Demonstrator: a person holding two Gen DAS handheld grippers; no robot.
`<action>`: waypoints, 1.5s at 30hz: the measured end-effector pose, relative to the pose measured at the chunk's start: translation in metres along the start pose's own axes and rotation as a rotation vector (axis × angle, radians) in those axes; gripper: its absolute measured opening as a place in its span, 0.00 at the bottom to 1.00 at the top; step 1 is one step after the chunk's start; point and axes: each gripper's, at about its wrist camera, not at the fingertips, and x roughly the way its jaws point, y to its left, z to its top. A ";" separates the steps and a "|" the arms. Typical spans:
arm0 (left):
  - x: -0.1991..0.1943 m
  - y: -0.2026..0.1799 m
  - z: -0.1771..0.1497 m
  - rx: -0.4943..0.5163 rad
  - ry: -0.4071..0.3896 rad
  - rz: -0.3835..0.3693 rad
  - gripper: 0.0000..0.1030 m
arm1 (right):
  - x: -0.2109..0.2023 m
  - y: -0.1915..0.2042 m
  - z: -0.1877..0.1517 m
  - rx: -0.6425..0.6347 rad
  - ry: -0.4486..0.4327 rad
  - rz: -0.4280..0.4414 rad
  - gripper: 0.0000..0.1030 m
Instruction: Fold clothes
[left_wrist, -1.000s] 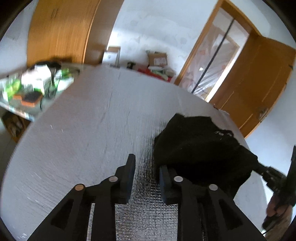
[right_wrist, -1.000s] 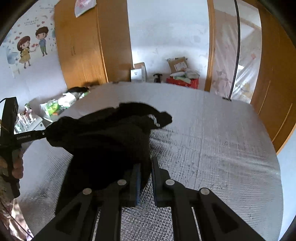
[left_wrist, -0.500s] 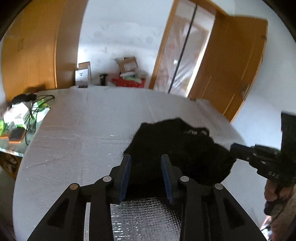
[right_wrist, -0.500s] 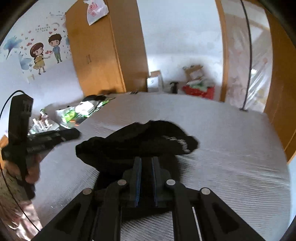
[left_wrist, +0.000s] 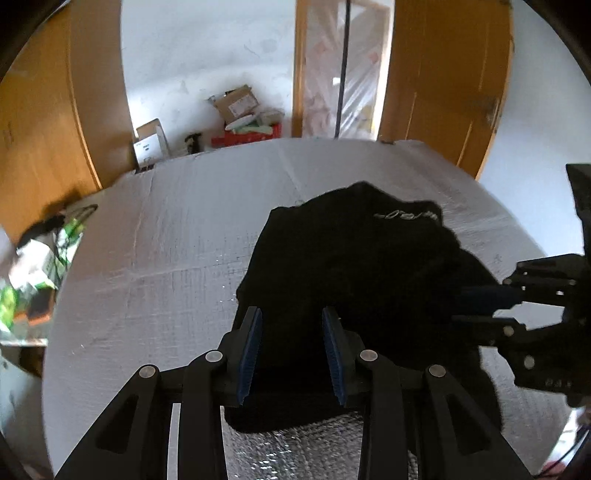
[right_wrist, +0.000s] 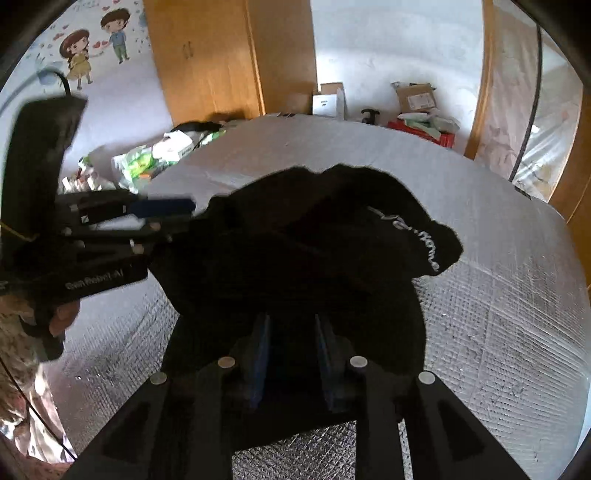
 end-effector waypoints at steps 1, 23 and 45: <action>-0.004 0.000 -0.002 0.004 -0.018 -0.016 0.34 | -0.003 -0.001 0.001 0.005 -0.010 0.004 0.24; 0.023 -0.010 0.000 0.072 0.021 0.011 0.34 | 0.007 0.013 0.010 0.043 -0.092 0.111 0.28; -0.024 0.048 0.004 -0.294 -0.140 0.035 0.10 | -0.032 -0.018 0.017 0.196 -0.194 0.110 0.15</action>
